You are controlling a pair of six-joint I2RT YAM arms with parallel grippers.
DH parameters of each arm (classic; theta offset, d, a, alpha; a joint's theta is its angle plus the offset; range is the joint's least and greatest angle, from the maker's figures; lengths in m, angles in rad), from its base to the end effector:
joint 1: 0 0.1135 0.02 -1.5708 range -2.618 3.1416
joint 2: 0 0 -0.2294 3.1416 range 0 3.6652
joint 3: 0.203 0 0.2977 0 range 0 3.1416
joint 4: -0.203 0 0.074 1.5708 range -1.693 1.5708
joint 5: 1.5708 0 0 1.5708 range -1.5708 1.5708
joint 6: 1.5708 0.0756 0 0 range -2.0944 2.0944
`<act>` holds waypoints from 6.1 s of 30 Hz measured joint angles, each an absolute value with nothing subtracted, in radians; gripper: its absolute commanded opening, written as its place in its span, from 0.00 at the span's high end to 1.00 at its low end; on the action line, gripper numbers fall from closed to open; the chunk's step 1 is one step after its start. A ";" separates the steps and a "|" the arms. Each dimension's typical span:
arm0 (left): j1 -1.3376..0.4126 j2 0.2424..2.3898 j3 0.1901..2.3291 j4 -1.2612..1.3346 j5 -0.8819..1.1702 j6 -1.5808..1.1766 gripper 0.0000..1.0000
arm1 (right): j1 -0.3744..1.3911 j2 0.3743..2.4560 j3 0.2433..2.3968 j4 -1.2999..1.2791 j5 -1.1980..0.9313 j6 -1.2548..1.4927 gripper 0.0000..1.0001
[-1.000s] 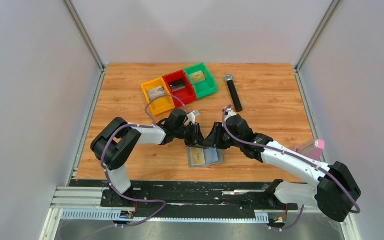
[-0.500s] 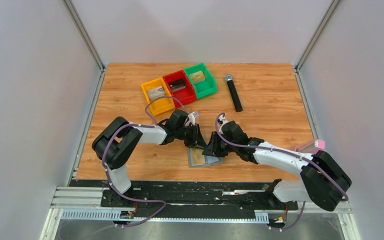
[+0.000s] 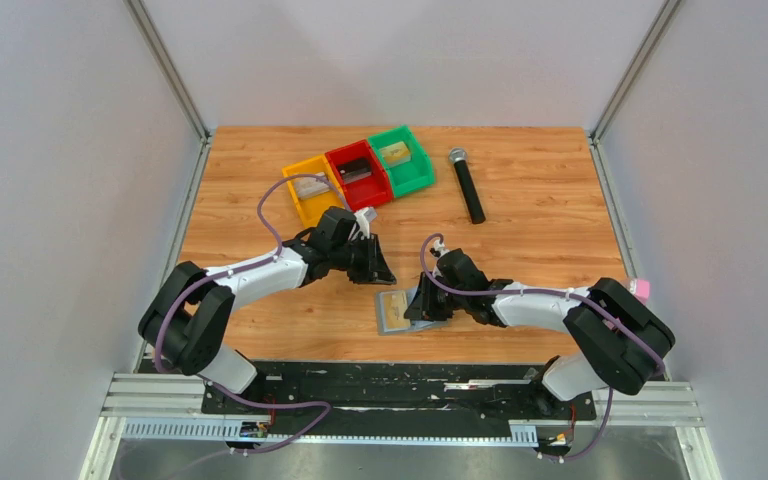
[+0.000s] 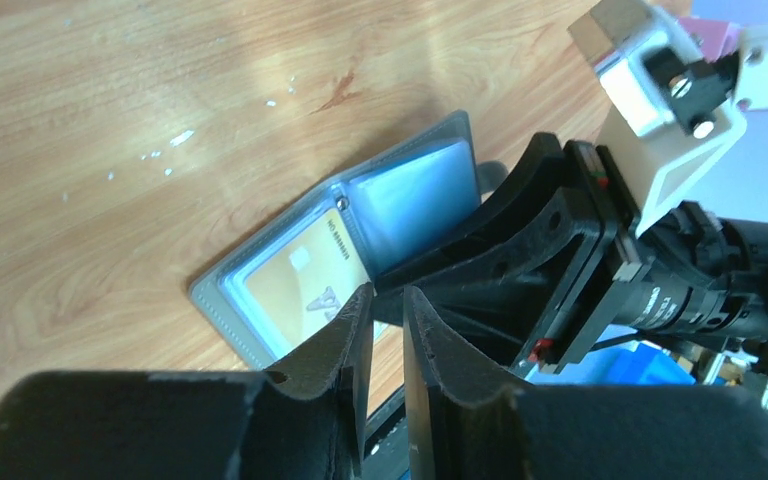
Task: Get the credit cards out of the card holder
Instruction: Remove the credit card from the card holder, then place the credit card in the storage box.
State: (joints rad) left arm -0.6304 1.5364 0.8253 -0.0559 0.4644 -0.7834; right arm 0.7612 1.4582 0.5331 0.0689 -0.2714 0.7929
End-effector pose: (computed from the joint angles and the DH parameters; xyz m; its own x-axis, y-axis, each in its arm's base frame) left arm 0.2823 -0.2479 0.0997 -0.9529 -0.0857 -0.2908 0.1624 0.6657 -0.7283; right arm 0.2132 0.2312 0.0338 -0.9478 0.0449 -0.3156 -0.1660 0.7756 0.6089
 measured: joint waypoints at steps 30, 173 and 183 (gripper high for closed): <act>-0.640 1.574 0.676 -0.019 0.480 -0.752 0.84 | 0.684 1.532 0.504 0.237 -0.412 0.796 0.78; -0.607 0.970 0.648 0.308 0.333 -1.171 1.00 | 0.541 0.833 0.475 0.270 -0.488 1.064 0.60; -0.607 0.970 0.615 0.369 0.331 -1.208 1.00 | 0.541 0.853 0.449 0.367 -0.488 1.127 0.72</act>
